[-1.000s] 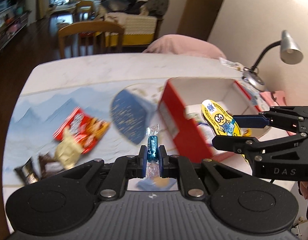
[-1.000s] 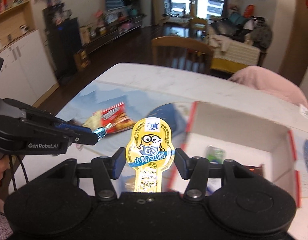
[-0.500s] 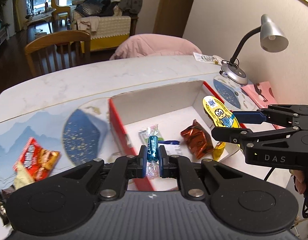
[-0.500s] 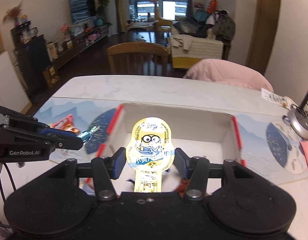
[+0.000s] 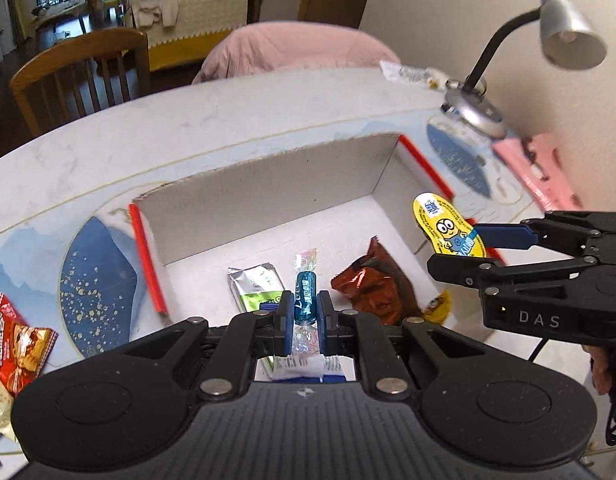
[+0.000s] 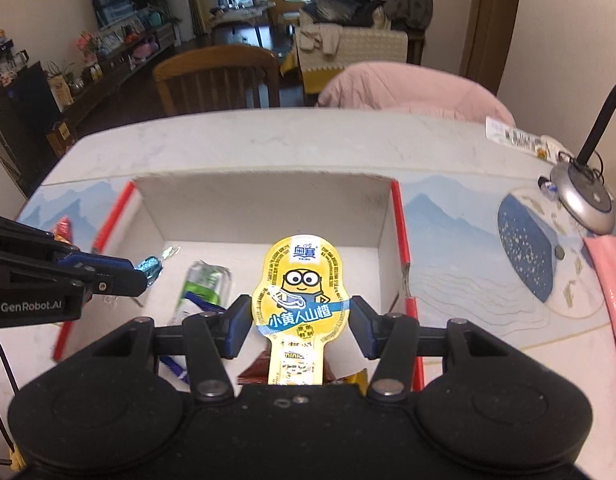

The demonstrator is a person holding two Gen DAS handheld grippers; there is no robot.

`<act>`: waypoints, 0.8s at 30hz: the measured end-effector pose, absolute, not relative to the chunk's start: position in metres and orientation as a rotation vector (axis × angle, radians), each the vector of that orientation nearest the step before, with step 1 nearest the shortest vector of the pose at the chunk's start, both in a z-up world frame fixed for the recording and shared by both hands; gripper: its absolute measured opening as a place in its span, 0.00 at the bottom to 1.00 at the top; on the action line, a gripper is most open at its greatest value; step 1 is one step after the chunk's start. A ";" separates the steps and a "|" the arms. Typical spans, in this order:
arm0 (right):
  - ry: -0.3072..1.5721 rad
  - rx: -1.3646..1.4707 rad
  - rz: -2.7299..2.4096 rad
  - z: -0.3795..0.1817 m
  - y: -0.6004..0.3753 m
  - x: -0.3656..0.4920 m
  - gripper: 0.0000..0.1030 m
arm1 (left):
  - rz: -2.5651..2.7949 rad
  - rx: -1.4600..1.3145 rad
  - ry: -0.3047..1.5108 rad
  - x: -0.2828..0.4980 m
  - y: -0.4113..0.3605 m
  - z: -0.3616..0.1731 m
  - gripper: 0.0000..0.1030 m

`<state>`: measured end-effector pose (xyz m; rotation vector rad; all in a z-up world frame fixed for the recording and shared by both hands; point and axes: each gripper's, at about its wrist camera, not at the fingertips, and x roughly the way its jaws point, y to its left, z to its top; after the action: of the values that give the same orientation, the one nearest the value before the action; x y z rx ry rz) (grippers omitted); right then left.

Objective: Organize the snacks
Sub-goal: 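Carry the candy and lollipop pack over the red box with both tools, then lower both snacks into the box and open both tools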

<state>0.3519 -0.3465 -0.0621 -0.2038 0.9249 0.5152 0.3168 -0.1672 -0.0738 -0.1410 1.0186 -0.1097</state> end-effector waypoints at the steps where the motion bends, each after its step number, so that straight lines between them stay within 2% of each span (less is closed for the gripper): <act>1: 0.936 -0.206 0.517 -0.066 -0.346 0.356 0.50 | -0.105 -0.134 1.034 0.322 -0.169 -0.079 0.11; 12: 1.041 -0.221 0.514 -0.096 -0.337 0.378 0.50 | -0.064 -0.103 1.196 0.359 -0.183 -0.120 0.11; 24: 1.072 -0.205 0.517 -0.104 -0.337 0.381 0.50 | -0.053 -0.110 1.261 0.359 -0.187 -0.141 0.11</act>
<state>0.3806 -0.3372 -0.1043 -0.2054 1.0719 0.5168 0.3591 -0.1872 -0.1407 -0.1105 1.2614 -0.0529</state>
